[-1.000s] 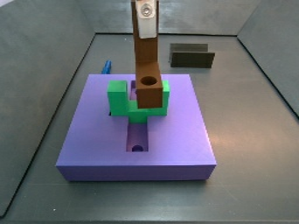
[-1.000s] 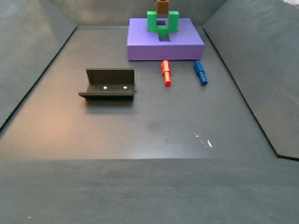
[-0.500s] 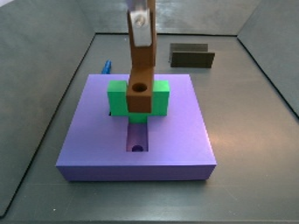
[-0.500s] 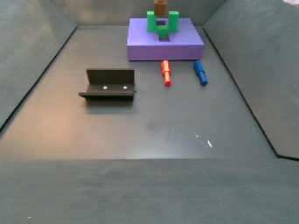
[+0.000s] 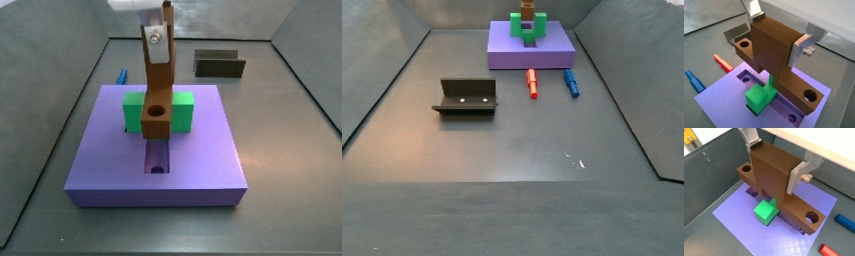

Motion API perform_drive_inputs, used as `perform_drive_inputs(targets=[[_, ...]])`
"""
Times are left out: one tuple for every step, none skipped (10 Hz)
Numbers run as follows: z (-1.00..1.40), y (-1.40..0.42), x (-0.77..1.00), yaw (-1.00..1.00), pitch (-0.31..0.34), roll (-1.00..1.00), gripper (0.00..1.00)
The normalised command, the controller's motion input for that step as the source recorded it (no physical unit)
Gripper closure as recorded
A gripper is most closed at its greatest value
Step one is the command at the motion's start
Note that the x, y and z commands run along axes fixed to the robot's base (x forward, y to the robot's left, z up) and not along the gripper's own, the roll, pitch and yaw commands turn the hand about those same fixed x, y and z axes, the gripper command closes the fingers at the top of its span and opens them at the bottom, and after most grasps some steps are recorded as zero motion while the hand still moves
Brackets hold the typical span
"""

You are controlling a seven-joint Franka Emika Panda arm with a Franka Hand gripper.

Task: Pick up the brown object. Move up. Place the brown object on the fixture. Regrasp the brown object. Move to above the board. Insert the brown object.
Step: Insert the brown object.

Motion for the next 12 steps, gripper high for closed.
perform_drive_inputs(targets=[[-0.28,0.0,-0.15,0.01,-0.197,-0.11,1.0],[-0.21,0.0,-0.14,0.02,-0.173,-0.08,1.0],[-0.16,0.0,-0.05,0.05,-0.146,-0.05,1.0],[-0.09,0.0,-0.05,0.01,-0.087,0.0,1.0],[-0.07,0.0,-0.08,0.01,-0.04,0.01,1.0],[-0.05,0.0,-0.15,0.12,-0.034,0.05,1.0],[-0.08,-0.01,-0.04,0.17,-0.04,0.04,1.0],[-0.08,-0.01,0.0,0.21,-0.031,0.03,1.0],[-0.09,-0.05,0.0,0.27,-0.039,0.05,1.0],[-0.11,-0.05,0.0,0.29,-0.036,0.02,1.0],[-0.12,-0.03,0.0,0.23,-0.023,0.01,1.0],[-0.09,-0.01,0.02,0.05,0.0,0.02,1.0]])
